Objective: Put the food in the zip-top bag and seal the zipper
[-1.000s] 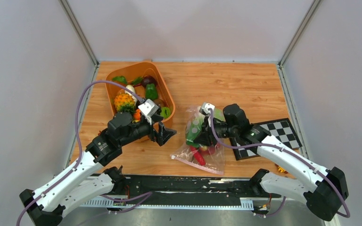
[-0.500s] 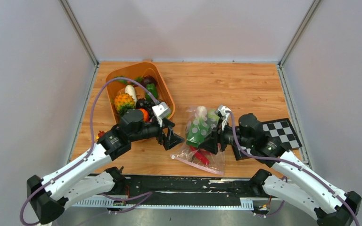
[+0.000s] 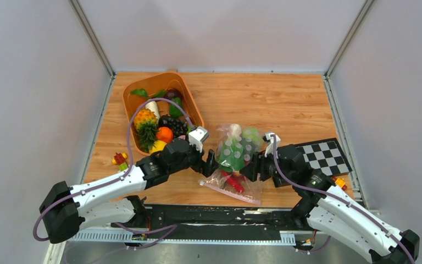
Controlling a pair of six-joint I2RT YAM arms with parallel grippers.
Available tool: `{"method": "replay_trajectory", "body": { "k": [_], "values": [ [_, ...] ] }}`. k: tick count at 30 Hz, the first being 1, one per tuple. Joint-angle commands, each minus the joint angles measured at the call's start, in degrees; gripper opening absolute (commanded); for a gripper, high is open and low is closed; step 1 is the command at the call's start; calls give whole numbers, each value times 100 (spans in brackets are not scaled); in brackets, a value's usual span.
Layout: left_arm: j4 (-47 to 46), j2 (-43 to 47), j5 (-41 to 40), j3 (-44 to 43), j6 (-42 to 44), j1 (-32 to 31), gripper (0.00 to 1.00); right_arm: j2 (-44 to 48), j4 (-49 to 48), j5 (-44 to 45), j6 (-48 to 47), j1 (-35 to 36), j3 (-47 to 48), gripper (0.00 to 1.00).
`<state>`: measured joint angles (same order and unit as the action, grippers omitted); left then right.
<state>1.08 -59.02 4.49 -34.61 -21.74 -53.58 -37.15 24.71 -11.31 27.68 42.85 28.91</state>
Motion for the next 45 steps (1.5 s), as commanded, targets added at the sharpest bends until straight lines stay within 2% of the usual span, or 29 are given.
{"method": "replay_trajectory", "body": {
  "k": [1, 7, 13, 17, 21, 24, 27, 29, 36, 45],
  "values": [
    [-16, 105, -2221, 3, -379, 6, 99, -41, -483, 582, -11, 15, 161, 54],
    [912, 343, -3768, 66, -240, 87, 100, -518, -256, 782, -245, 13, 338, 55],
    [1487, 733, -3804, 269, -341, 643, 100, -623, -30, 1116, -195, 17, 410, 56],
    [967, 1120, -2927, 475, -177, 647, 100, -296, -38, 1820, -73, 13, 379, 61],
    [66, 1171, -1350, 540, -102, 643, 100, 125, -57, 2653, 59, 9, 257, 75],
    [-518, 923, -280, 446, -115, 624, 100, 318, -185, 2875, 53, -59, 181, 84],
    [-843, 623, 305, 285, -69, 577, 100, 255, -397, 2459, 177, -312, 144, 88],
    [-1020, 418, 379, 183, -126, 541, 100, 54, -555, 1920, 319, -584, 135, 88],
    [-980, -525, 267, -353, -132, 311, 100, -571, -1298, 519, 929, -1352, -158, 88],
    [-1055, -1076, -424, -75, -440, 155, 97, -1299, -1949, -252, 933, -1463, -377, 88]
  ]
}}
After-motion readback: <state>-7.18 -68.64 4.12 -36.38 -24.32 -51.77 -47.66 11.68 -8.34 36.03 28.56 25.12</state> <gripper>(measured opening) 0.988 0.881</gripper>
